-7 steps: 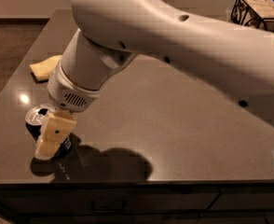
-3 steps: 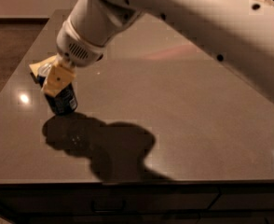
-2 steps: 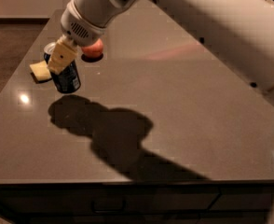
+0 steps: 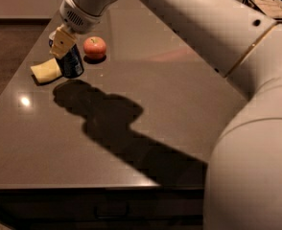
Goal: Move pepsi can near sponge
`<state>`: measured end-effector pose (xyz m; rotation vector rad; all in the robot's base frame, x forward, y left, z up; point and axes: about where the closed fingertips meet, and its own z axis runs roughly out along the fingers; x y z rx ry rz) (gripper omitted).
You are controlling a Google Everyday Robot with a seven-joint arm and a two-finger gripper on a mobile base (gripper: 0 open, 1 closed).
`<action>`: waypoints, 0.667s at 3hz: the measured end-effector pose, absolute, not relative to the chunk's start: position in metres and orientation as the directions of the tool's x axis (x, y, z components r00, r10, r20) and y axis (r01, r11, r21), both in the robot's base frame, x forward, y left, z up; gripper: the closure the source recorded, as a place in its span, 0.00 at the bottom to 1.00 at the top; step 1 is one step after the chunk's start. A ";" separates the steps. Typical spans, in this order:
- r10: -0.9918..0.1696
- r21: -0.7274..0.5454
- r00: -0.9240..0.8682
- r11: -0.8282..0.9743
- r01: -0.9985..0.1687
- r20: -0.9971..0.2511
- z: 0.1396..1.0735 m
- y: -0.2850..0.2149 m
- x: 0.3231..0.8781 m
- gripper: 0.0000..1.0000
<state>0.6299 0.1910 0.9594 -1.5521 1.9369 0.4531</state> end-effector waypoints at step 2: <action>-0.761 -0.084 -0.172 0.284 -0.955 -0.626 0.927 0.199 0.638 0.81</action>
Offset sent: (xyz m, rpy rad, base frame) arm 0.0052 0.0118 -0.0475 -0.0068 0.0620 -0.0462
